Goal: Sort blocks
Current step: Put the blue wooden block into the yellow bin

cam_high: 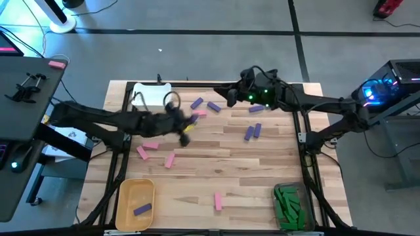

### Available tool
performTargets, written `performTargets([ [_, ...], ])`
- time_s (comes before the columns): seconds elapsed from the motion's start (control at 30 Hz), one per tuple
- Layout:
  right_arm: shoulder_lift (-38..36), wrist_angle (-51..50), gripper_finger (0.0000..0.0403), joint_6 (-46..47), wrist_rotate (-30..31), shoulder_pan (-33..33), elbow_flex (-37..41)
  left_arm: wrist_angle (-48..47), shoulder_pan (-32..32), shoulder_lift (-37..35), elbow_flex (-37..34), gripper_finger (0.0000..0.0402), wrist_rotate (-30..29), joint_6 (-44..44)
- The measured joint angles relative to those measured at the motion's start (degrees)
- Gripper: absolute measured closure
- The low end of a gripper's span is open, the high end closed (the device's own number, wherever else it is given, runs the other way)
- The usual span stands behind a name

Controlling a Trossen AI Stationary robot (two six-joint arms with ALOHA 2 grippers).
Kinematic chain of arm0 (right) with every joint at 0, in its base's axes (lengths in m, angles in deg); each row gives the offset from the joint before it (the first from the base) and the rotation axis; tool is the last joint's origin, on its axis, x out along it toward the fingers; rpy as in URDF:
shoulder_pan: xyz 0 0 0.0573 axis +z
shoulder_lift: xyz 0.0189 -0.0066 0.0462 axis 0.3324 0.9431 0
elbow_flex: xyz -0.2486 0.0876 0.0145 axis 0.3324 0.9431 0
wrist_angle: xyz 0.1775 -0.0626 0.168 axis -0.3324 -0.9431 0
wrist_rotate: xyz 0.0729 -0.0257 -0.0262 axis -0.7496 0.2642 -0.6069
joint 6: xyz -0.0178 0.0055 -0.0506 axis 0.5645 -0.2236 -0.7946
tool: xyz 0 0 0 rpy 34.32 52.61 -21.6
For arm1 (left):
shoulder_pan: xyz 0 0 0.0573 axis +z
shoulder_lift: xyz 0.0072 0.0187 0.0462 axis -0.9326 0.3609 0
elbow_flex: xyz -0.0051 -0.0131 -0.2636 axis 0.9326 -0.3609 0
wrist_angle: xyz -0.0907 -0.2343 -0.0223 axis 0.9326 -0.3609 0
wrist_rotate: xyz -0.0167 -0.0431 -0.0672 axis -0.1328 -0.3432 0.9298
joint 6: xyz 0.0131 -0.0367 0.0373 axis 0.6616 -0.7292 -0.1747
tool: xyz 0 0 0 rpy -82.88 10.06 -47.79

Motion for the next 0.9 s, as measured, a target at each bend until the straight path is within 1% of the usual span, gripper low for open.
performTargets([
  [0.07,-0.1,-1.2,0.0184,-1.1,-2.0,-0.8,0.0,-9.5,-4.9,-4.1,0.0,0.0374,4.4,-7.4],
  [0.1,0.1,-2.1,0.0181,-1.4,-3.0,-1.2,0.0,-13.9,-8.3,-5.9,0.0,0.0374,5.3,-11.6],
  [0.17,0.8,-2.9,0.0179,-1.9,-4.9,-1.8,0.0,-19.7,-17.7,-8.8,0.0,0.0374,5.8,-21.6],
  [0.23,1.7,-3.9,0.0180,-2.1,-6.4,-2.5,0.0,-22.5,-27.8,-10.0,0.0,0.0374,5.4,-32.9],
  [0.3,2.4,-4.6,0.0180,-1.8,-8.1,-3.1,0.0,-22.5,-37.9,-9.4,0.0,0.0374,4.2,-44.3],
  [0.37,3.3,-4.2,0.0180,-1.7,-8.9,-3.3,0.0,-22.6,-46.0,-6.9,0.0,0.0374,3.8,-55.3],
  [0.4,3.7,-4.8,0.0180,-1.8,-9.4,-3.3,0.0,-22.9,-49.7,-5.0,0.0,0.0374,4.3,-60.7],
  [0.47,4.5,-4.0,0.0181,-2.1,-10.3,-3.3,0.0,-23.4,-55.2,-1.1,0.0,0.0374,7.6,-70.6],
  [0.53,4.9,-4.3,0.0181,-2.2,-11.2,-3.4,0.0,-23.3,-59.4,2.9,0.0,0.0374,11.5,-78.7],
  [0.6,5.1,-4.4,0.0181,-2.3,-11.4,-3.5,0.0,-22.9,-62.2,6.4,0.0,0.0374,14.6,-85.0],
  [0.7,5.1,-4.3,0.0181,-2.2,-11.4,-4.1,0.0,-22.4,-64.5,9.6,-0.3,0.0374,16.5,-91.6],
  [0.8,5.1,-4.4,0.0181,-1.3,-11.8,-4.9,0.0,-19.3,-64.5,10.8,-1.5,0.0372,20.0,-95.0],
  [0.9,5.1,-4.4,0.0181,-0.6,-14.0,-5.9,0.0,-18.6,-63.3,10.6,-2.1,0.0336,24.0,-95.3],
])
